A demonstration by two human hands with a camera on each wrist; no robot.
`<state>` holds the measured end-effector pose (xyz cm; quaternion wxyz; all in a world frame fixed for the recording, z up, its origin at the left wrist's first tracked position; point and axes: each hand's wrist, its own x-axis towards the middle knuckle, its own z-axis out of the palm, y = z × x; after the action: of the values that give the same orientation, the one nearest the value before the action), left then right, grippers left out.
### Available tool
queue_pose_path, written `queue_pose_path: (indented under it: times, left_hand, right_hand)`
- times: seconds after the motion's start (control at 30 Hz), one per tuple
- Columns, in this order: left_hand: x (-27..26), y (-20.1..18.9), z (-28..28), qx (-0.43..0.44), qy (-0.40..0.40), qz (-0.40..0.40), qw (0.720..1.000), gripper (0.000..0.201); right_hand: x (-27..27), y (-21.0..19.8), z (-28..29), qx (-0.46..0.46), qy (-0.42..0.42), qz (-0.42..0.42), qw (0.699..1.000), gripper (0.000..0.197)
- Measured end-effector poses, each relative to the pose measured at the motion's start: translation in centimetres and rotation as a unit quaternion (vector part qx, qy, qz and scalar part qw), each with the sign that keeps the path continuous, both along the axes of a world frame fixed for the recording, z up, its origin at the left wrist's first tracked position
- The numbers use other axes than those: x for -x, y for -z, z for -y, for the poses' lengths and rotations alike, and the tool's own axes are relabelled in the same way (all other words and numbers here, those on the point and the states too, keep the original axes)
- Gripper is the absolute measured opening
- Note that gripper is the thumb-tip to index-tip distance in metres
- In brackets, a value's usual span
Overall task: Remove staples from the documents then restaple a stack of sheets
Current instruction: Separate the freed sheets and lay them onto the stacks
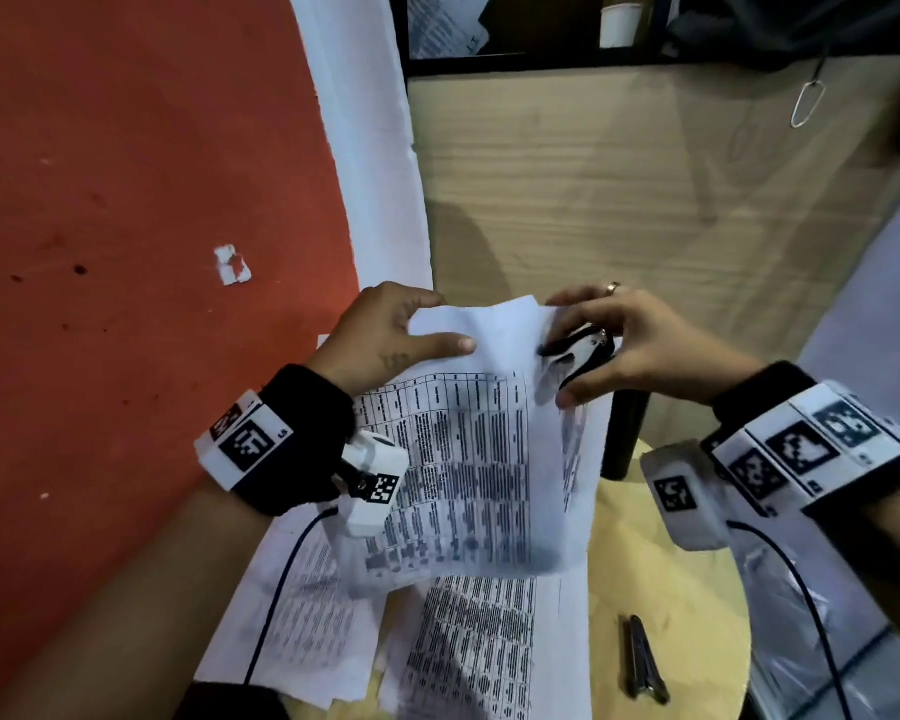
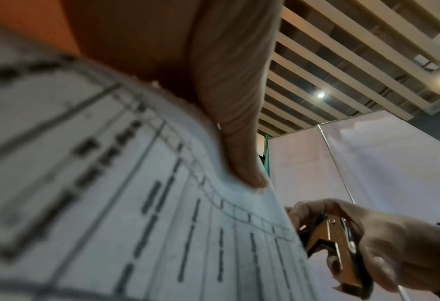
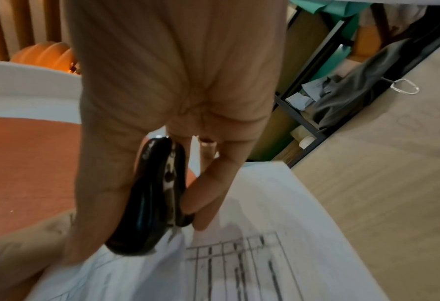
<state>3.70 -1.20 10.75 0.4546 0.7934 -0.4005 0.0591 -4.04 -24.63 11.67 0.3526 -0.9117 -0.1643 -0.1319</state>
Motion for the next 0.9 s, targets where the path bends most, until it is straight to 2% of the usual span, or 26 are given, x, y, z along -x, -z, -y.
queue_pose_path:
  times: [0.07, 0.13, 0.23, 0.27, 0.37, 0.43, 0.53, 0.67, 0.73, 0.83, 0.9]
  left_hand:
    - [-0.1, 0.0, -0.2, 0.002, 0.023, 0.006, 1.0, 0.027]
    - [-0.5, 0.1, -0.7, -0.021, 0.022, 0.003, 1.0, 0.029]
    - [-0.9, -0.1, -1.3, -0.053, -0.002, 0.008, 0.999, 0.011]
    - [-1.0, -0.1, -1.4, -0.063, -0.015, 0.011, 0.998, 0.013]
    - [-1.0, -0.5, -1.1, -0.091, -0.039, 0.052, 0.994, 0.04]
    - [-0.6, -0.8, -0.5, -0.111, -0.052, 0.076, 0.99, 0.047]
    - [-0.2, -1.0, 0.6, -0.1, -0.062, 0.091, 0.989, 0.043]
    - [-0.1, -0.6, 1.5, -0.073, -0.047, 0.068, 0.994, 0.041]
    - [-0.1, -0.6, 1.6, -0.06, -0.044, 0.071, 0.995, 0.035]
    - [0.0, -0.8, 1.6, -0.053, -0.039, 0.076, 0.995, 0.033]
    - [0.1, -0.9, 1.6, -0.054, -0.031, 0.075, 0.995, 0.034]
  right_hand:
    - [0.1, -0.3, -0.4, -0.011, -0.01, -0.001, 1.0, 0.041]
    - [0.4, -0.4, -0.7, -0.022, -0.008, 0.001, 1.0, 0.041]
    - [0.6, -0.6, -0.9, -0.016, -0.004, 0.003, 1.0, 0.041]
    - [0.6, -0.7, -0.9, -0.016, -0.004, 0.002, 1.0, 0.041]
    - [0.7, -1.0, -1.1, -0.017, -0.005, 0.002, 1.0, 0.041]
    - [0.7, -1.1, -1.2, -0.026, 0.0, 0.003, 1.0, 0.041]
    - [0.8, -1.1, -1.2, -0.033, 0.006, 0.017, 0.999, 0.042]
    - [0.7, -0.2, -0.8, -0.043, 0.028, 0.056, 0.997, 0.043]
    - [0.6, 1.0, -1.0, -0.049, 0.055, 0.125, 0.989, 0.045]
    - [1.1, 2.9, -1.6, -0.022, 0.081, 0.28, 0.956, 0.042]
    - [1.6, 3.2, -2.1, 0.005, 0.071, 0.322, 0.944, 0.04]
